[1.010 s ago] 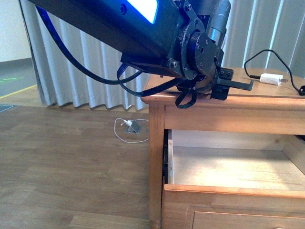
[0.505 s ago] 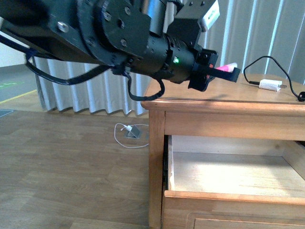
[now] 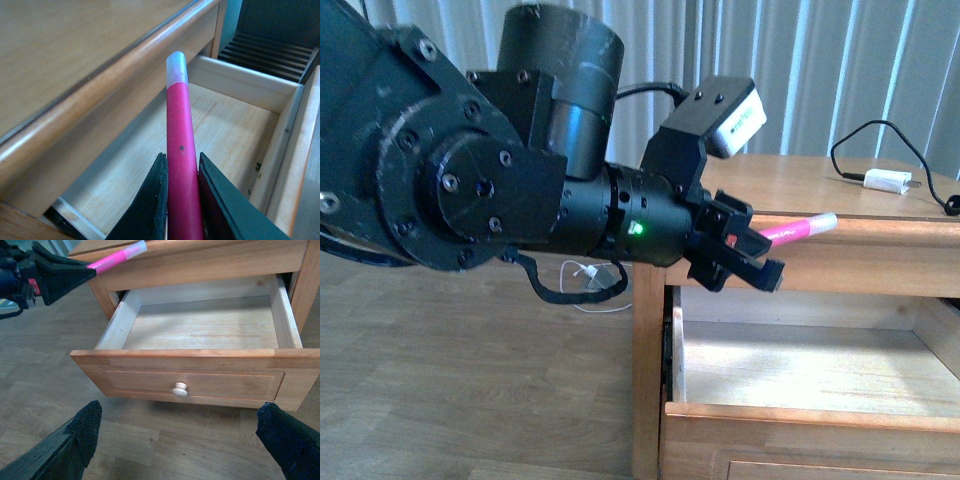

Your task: Place pink marker in drawer with both arms

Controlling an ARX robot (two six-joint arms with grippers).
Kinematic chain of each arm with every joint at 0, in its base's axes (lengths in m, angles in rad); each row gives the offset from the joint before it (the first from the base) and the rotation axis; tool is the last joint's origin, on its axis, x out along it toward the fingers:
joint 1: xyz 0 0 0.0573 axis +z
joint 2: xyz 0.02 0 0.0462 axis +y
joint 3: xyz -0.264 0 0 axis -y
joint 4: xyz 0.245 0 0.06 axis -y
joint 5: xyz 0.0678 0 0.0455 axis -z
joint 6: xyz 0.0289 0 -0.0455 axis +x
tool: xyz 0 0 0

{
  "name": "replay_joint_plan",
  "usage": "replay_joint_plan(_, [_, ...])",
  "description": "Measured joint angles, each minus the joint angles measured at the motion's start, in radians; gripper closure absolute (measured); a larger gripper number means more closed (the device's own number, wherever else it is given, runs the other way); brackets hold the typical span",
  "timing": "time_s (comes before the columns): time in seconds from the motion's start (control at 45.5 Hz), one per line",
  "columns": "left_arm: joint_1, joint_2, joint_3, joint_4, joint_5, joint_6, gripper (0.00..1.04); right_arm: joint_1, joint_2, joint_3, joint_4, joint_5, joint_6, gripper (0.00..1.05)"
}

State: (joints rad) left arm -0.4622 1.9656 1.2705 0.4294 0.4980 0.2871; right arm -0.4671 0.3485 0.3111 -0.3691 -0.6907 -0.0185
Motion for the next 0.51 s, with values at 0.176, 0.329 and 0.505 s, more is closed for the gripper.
replay_joint_plan(0.176, [0.0,0.104,0.022,0.02,0.006,-0.03,0.9,0.0,0.0,0.0,0.0,0.0,0.0,0.08])
replay_joint_plan(0.329, [-0.003,0.134,0.051,0.038,0.002,-0.044,0.9,0.0,0.0,0.0,0.0,0.0,0.0,0.08])
replay_joint_plan(0.505, [-0.007,0.134,0.055,0.045,-0.016,-0.06,0.63,0.0,0.0,0.0,0.0,0.0,0.0,0.08])
